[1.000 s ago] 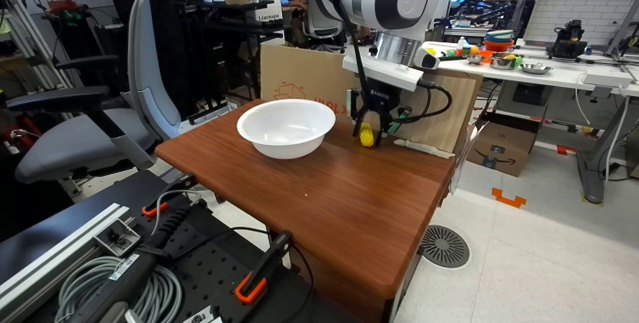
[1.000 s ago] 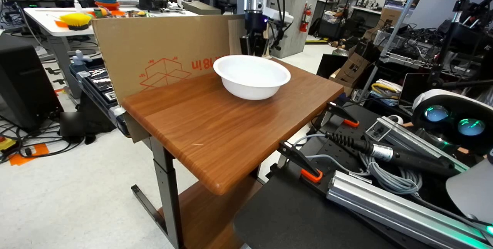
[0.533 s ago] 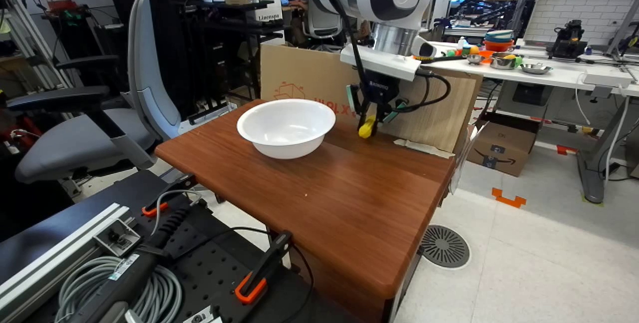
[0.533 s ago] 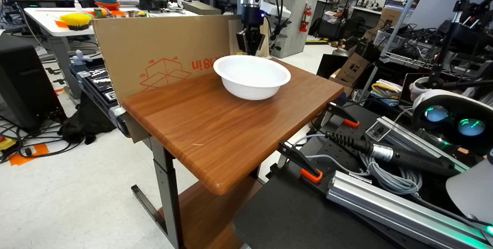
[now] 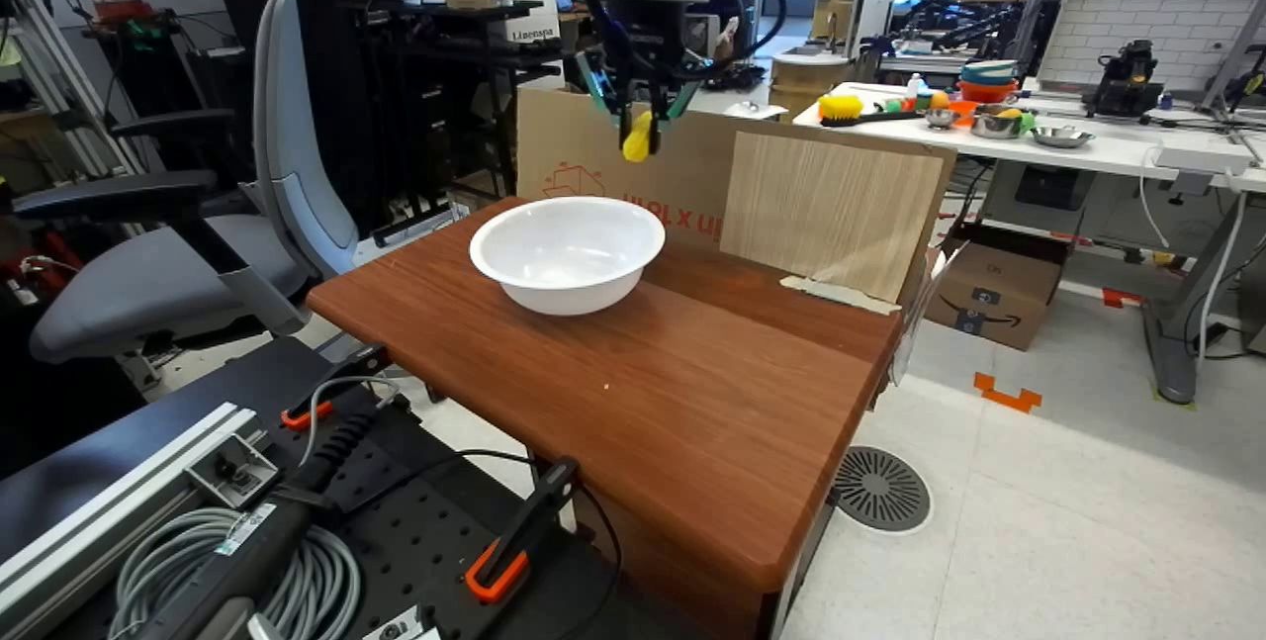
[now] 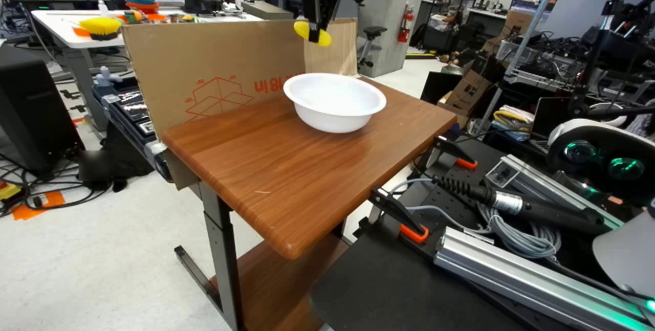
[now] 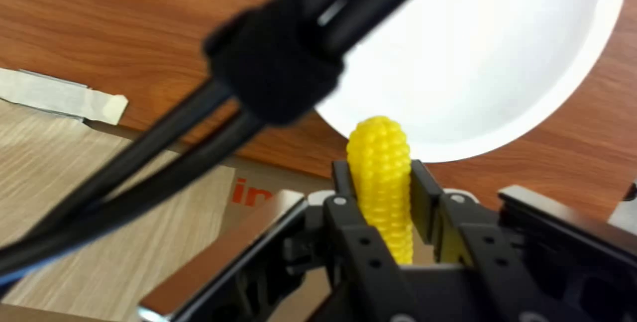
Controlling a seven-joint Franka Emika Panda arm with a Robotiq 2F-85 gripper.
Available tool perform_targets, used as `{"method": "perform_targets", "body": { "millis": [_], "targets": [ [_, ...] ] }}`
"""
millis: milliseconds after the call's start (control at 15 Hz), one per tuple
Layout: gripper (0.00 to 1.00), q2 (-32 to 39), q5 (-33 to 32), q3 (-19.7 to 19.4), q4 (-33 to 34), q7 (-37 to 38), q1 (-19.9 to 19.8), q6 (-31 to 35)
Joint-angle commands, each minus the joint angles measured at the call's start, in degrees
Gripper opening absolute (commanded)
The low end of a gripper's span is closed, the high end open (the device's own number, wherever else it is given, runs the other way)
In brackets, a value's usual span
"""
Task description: Pick up the yellow object and put it inside the white basin
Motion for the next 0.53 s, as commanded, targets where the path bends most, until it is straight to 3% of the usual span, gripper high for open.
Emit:
{"method": "perform_targets", "body": {
  "millis": [0, 333, 467],
  "targets": [
    [0.08, -11.84, 0.98, 1.45, -12.86, -0.57, 1.62, -0.23],
    [0.08, -16.15, 5.8, 1.94, -18.89, -2.82, 2.75, -4.28],
    [0.08, -15.43, 6.77, 1.31, -20.01, -0.89, 3.15, -2.63]
  ]
}}
